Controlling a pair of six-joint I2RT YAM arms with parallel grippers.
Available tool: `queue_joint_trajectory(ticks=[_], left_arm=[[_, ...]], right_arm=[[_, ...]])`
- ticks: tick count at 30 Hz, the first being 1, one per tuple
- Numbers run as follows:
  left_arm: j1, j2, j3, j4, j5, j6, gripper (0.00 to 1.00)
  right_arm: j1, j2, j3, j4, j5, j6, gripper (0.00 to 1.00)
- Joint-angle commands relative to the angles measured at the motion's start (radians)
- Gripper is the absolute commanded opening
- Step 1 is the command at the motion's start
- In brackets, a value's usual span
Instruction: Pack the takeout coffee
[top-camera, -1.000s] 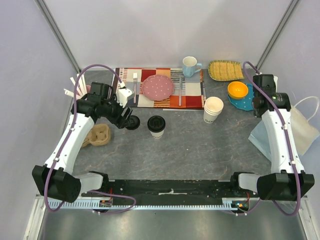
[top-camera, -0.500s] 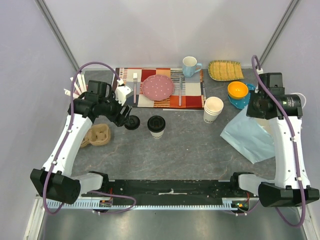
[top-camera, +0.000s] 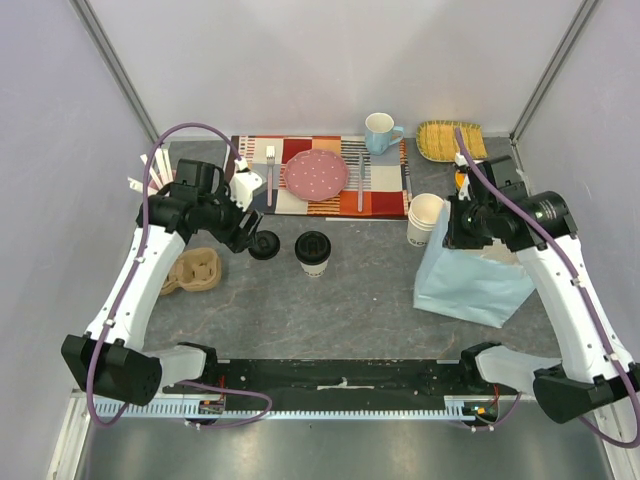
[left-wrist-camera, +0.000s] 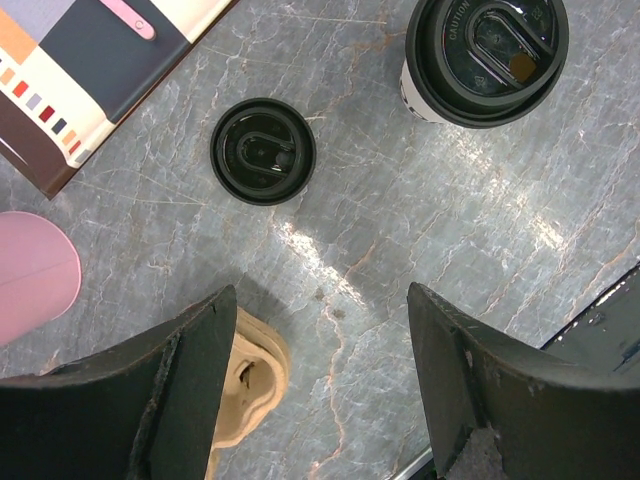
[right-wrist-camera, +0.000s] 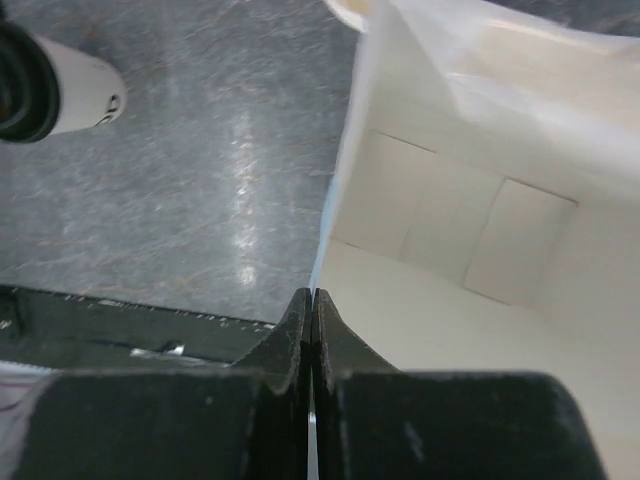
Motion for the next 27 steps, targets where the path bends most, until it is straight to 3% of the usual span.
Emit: queue_joint_trajectory(ticks=[1,7,9,12,16,19,27], left_arm=[[0.0,-0.006,0.034,-0.009,-0.022,0.041,0.76],[0.008,0.009,0.049,-0.009,-0.017,0.039,0.76],[0.009,0.016,0.052,-0.008,-0.022,0.042,0.76],[0.011,0.011,0.057,-0.008,-0.031,0.041,0.76],[0.02,0.002,0.054,-0.008,-0.049,0.039,0.76],[0.038,-0.009,0.031,0.0,-0.071,0.033,0.75],[0.096,-0.027,-0.076,0.031,-0.134,0.029,0.74]], right_arm=[[0.027,-0.054,0.034,-0.097,-0.086,0.089,0.0],[0.092,-0.137,-0.085,0.061,-0.16,0.164,0.0],[0.151,-0.149,-0.135,0.162,-0.091,0.188,0.0],[0.307,-0.143,-0.147,0.269,0.053,0.23,0.0],[0.604,-0.054,-0.115,0.342,0.264,0.247,0.0],[0.711,-0.027,-0.106,0.394,0.354,0.253,0.0],[0.763,0.023,-0.179,0.515,0.256,0.143,0.0]])
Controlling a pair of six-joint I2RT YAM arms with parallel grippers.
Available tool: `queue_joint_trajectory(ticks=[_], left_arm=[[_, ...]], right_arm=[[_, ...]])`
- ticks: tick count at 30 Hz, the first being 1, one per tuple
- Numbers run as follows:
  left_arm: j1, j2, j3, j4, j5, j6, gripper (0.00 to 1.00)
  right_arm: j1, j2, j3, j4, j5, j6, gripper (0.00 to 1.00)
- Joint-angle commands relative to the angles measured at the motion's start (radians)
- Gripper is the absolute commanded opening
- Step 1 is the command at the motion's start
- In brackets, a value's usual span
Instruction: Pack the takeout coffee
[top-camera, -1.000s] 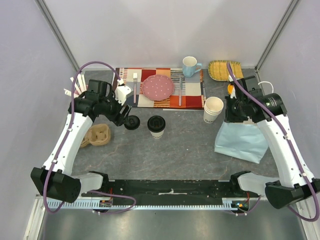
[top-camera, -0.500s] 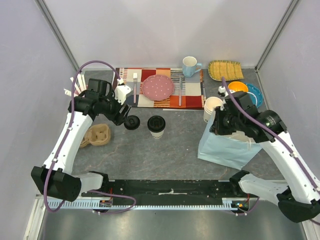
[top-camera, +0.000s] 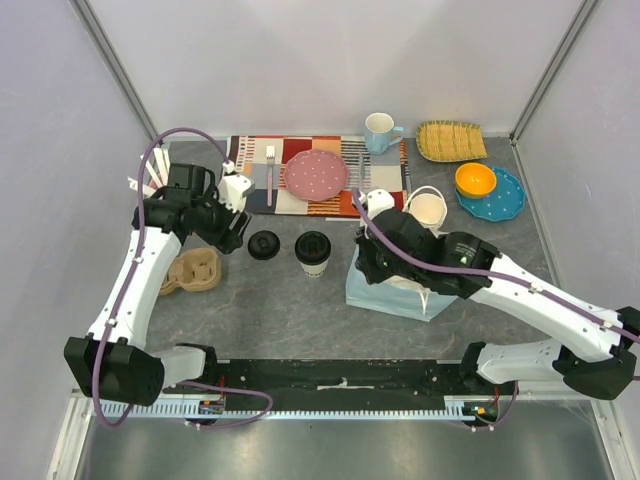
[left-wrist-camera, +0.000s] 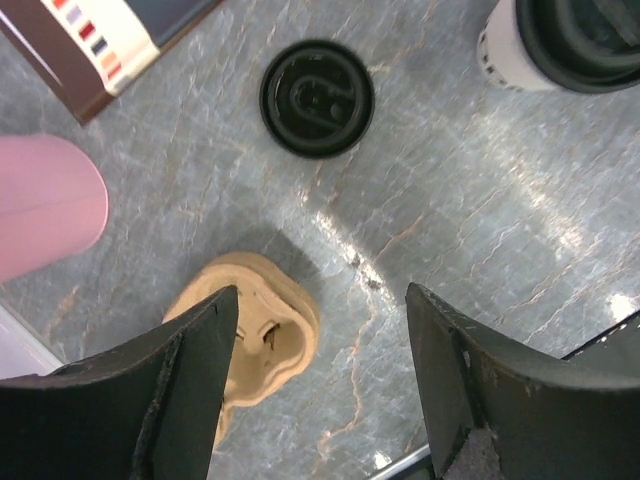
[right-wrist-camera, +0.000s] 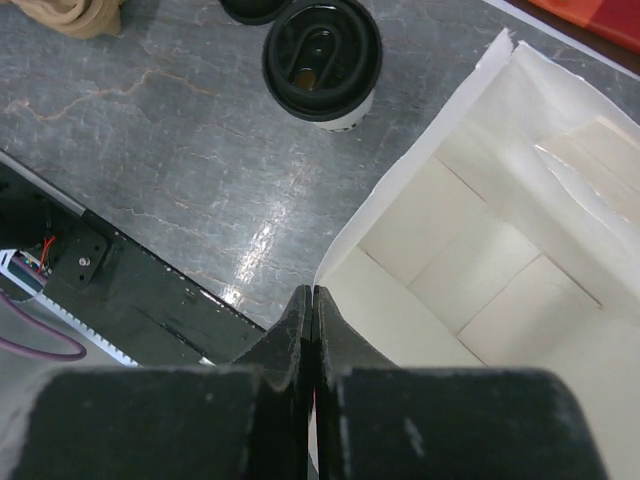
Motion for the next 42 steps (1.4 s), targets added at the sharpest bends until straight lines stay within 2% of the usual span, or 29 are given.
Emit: queue_joint_trajectory(ticks=[1,5,11,14,15,16,26,27,29,30,31,34,36,37,42], left_arm=[[0.035,-0.025,-0.056,0.039,-0.061,0.02,0.74],[0.098,-0.022,-0.084,0.05,-0.09,0.022,0.73],[0.126,-0.008,-0.092,0.05,-0.152,-0.032,0.72],[0.179,-0.01,-0.113,0.065,-0.175,-0.076,0.72],[0.188,-0.01,-0.127,0.069,-0.192,-0.087,0.72],[0.202,-0.014,-0.136,0.073,-0.207,-0.101,0.71],[0.262,-0.06,-0.214,0.142,-0.259,-0.159,0.71],[0.267,-0.056,-0.207,0.144,-0.287,-0.162,0.71],[0.288,-0.048,-0.193,0.147,-0.31,-0.187,0.71],[0.294,-0.034,-0.175,0.144,-0.322,-0.201,0.71],[0.308,-0.028,-0.168,0.138,-0.333,-0.222,0.71],[0.348,0.001,-0.15,0.13,-0.364,-0.26,0.71],[0.377,0.013,-0.148,0.118,-0.331,-0.273,0.67],[0.403,0.03,-0.15,0.115,-0.316,-0.279,0.61],[0.452,0.107,-0.156,0.098,-0.278,-0.316,0.55]], right_arm=[[0.025,0.002,-0.037,0.142,-0.006,-0.077,0.0],[0.036,-0.004,-0.057,0.174,-0.103,-0.142,0.0],[0.036,-0.004,-0.069,0.167,-0.107,-0.166,0.0],[0.036,-0.011,-0.055,0.167,-0.11,-0.174,0.15],[0.037,-0.016,-0.052,0.158,-0.104,-0.174,0.25],[0.036,-0.019,-0.046,0.155,-0.101,-0.175,0.3],[0.036,-0.016,0.024,0.112,-0.137,-0.205,0.57],[0.037,-0.01,0.04,0.099,-0.135,-0.202,0.64],[0.036,-0.002,0.096,0.081,-0.091,-0.195,0.7],[0.037,0.004,0.113,0.066,-0.078,-0.195,0.77],[0.036,0.004,0.147,0.062,-0.066,-0.192,0.8],[0.037,0.004,0.202,0.061,-0.037,-0.185,0.86],[0.036,0.007,0.239,0.059,-0.032,-0.188,0.86],[0.036,0.008,0.25,0.059,-0.029,-0.194,0.86],[0.034,0.047,0.32,0.017,0.002,-0.194,0.87]])
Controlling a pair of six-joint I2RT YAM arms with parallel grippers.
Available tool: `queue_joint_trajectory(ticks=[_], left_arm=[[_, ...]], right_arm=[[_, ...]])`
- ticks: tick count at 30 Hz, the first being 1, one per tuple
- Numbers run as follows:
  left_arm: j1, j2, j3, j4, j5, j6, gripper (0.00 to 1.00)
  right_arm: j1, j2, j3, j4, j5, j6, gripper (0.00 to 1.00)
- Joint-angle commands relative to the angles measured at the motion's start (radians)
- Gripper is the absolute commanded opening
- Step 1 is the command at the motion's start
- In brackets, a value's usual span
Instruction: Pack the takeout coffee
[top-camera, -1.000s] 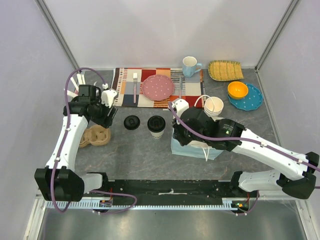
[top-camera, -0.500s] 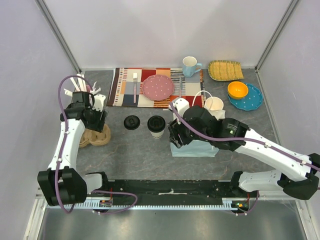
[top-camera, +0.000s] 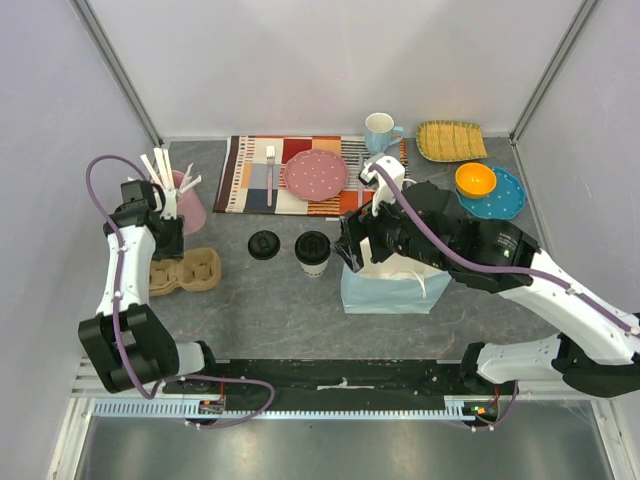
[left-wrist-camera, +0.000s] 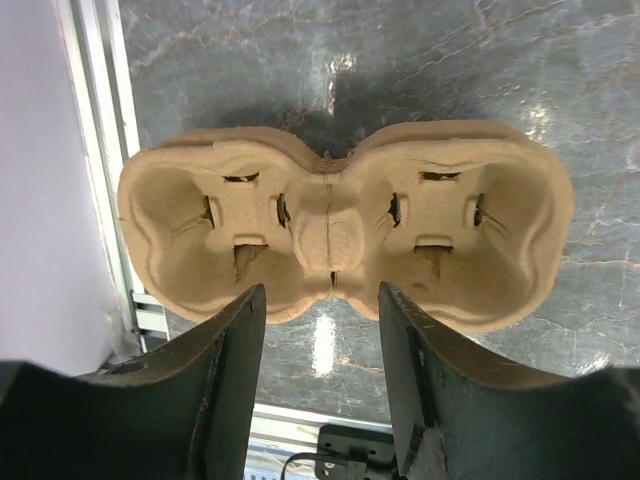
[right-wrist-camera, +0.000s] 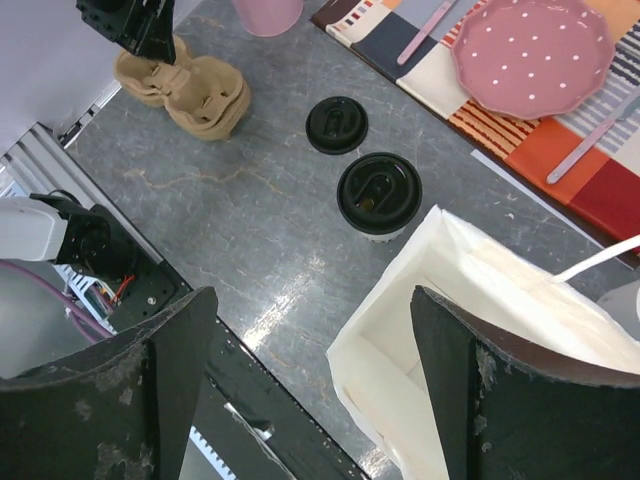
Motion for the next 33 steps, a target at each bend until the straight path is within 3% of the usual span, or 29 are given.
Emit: queue_joint_trajectory(ticks=[1,7,24,33], left_arm=[[0.043,0.047,0.016,0.004,0.043,-0.075,0.56],[0.064,0.067,-0.056,0.074,0.074,-0.054,0.59],[0.106,0.213,-0.059,0.119,0.126,-0.028,0.56],[0.106,0.184,-0.041,0.102,0.122,-0.028,0.38]], right_arm=[[0.005,0.046,0.084,-0.05,0.03,-0.003,0.86],[0.004,0.117,0.145,-0.104,0.022,0.015,0.85],[0.004,0.132,0.162,-0.095,0.039,0.014,0.83],[0.004,0.15,0.168,-0.098,0.037,0.0,0.84]])
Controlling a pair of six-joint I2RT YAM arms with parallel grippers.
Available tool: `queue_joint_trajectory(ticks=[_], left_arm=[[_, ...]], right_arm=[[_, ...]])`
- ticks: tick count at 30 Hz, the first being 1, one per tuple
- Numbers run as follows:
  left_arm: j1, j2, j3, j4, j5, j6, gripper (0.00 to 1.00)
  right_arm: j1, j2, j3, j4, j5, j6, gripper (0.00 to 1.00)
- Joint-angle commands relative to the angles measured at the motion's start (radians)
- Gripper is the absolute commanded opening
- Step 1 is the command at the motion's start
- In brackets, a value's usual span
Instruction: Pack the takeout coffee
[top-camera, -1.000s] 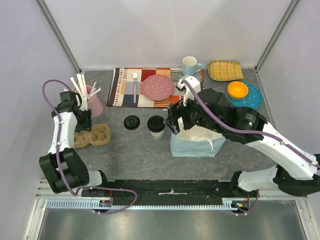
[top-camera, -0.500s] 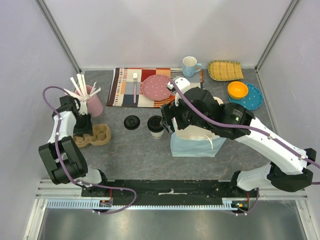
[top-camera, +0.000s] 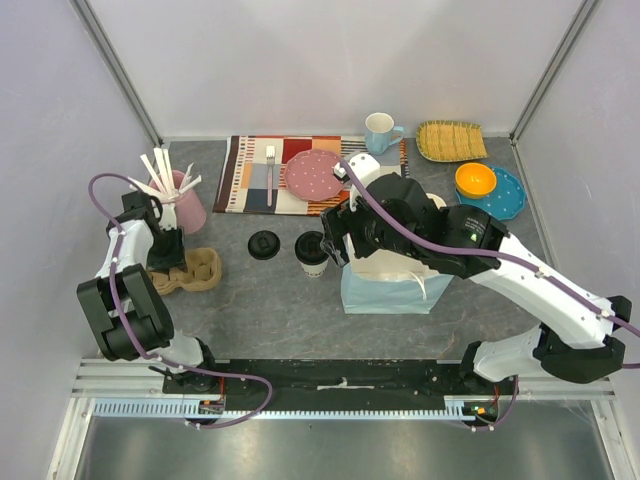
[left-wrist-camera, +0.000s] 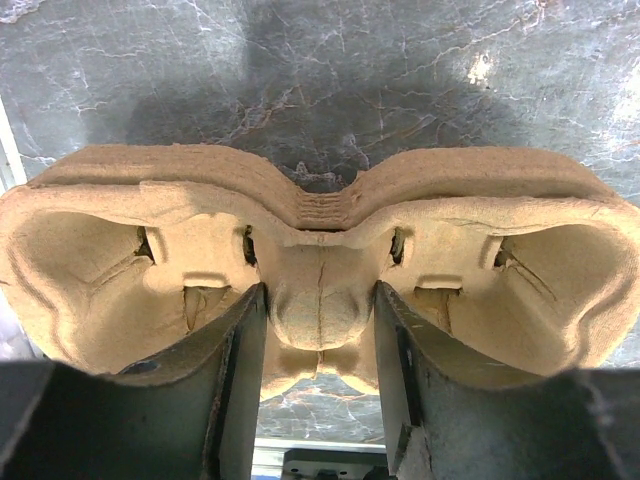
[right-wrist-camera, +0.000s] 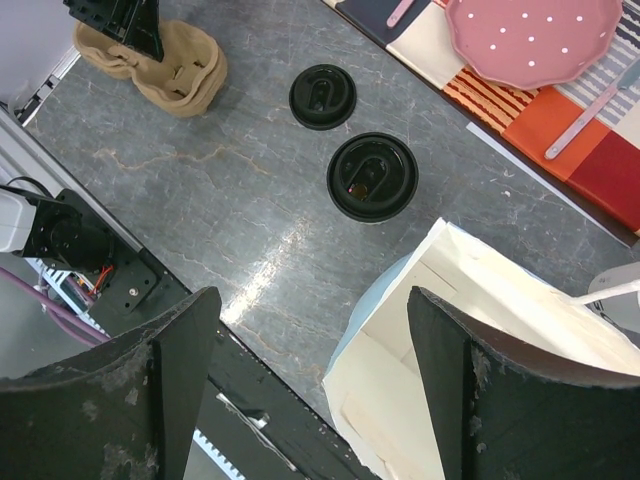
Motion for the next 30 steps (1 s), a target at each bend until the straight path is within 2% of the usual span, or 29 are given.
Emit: queue_joint_trajectory(ticks=[1,12,20,27,30], left_arm=[[0.003,-0.031,0.028,0.005,0.009,0.001,0.38],[0.003,-0.089,0.105,-0.057,-0.001,0.018,0.39],[0.001,-0.07,0.047,-0.034,0.047,0.026,0.42],[0.001,-0.06,0.011,-0.034,0.039,0.065,0.51],[0.001,-0.066,0.05,-0.054,0.039,0.075,0.63]], right_arm=[[0.004,0.011,0.046,0.001,0.014,-0.018,0.84],[0.004,0.02,0.032,0.003,0.006,-0.027,0.84],[0.005,0.014,0.015,0.004,0.003,-0.03,0.84],[0.005,-0.009,-0.032,0.029,0.006,-0.021,0.84],[0.005,-0.012,-0.037,0.032,-0.002,-0.016,0.84]])
